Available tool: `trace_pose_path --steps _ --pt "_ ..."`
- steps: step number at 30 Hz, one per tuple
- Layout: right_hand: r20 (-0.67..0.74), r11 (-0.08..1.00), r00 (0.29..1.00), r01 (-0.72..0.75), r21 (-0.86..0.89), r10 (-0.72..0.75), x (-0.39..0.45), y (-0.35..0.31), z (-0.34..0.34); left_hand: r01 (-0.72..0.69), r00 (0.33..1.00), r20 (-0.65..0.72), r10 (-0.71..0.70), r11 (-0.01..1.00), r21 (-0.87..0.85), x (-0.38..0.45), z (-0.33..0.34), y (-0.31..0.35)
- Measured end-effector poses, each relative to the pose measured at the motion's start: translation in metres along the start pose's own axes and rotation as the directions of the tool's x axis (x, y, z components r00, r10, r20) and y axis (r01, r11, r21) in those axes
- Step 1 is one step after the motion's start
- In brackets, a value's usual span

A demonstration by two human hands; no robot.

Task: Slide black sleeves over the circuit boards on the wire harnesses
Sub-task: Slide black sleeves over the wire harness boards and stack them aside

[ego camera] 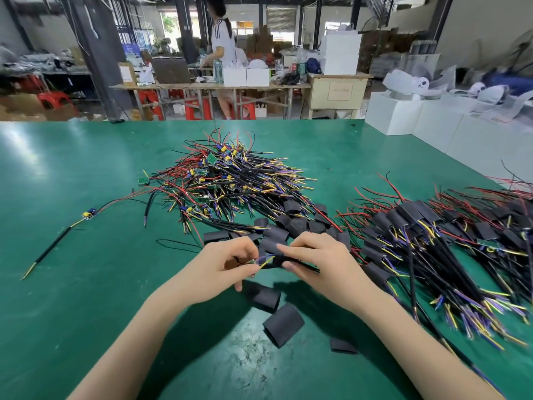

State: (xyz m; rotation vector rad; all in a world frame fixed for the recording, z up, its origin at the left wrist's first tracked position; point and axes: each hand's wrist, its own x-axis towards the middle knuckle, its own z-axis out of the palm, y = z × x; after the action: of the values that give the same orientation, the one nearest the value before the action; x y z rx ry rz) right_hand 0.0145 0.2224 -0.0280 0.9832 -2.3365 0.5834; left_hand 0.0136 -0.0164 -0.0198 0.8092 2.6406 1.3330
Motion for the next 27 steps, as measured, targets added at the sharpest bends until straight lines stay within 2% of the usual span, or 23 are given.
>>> trace_pose_path --steps 3,9,12,15,19,24,27 --pt "0.004 0.993 1.0 -0.031 0.117 0.031 -0.001 -0.003 0.0 -0.003 0.999 -0.036 0.001 0.998 -0.069 0.002 0.009 0.004" --pt "0.01 0.976 0.995 -0.1 0.195 0.1 -0.001 -0.003 -0.002 0.081 0.994 -0.061 -0.095 0.977 -0.199 0.005 0.017 0.005" --pt "0.035 0.984 0.996 -0.089 0.154 0.085 -0.002 -0.003 -0.001 0.085 0.989 -0.097 -0.112 0.966 -0.242 0.006 0.018 0.005" --pt "0.113 0.999 0.993 -0.045 0.017 0.043 -0.003 -0.002 -0.001 0.08 0.983 -0.137 -0.119 0.962 -0.261 0.006 0.017 0.005" --pt "0.091 0.999 0.995 -0.044 0.022 0.042 -0.003 -0.003 0.0 0.044 0.976 -0.202 -0.076 0.987 -0.156 0.006 0.019 0.005" --pt "0.074 0.954 0.982 -0.185 0.234 0.173 -0.001 -0.005 -0.001 -0.052 0.905 -0.41 0.116 0.985 0.165 0.007 0.025 0.006" --pt "0.068 0.911 0.965 -0.261 0.318 0.253 0.001 -0.006 -0.003 -0.118 0.871 -0.442 0.216 0.964 0.24 0.007 0.027 0.008"
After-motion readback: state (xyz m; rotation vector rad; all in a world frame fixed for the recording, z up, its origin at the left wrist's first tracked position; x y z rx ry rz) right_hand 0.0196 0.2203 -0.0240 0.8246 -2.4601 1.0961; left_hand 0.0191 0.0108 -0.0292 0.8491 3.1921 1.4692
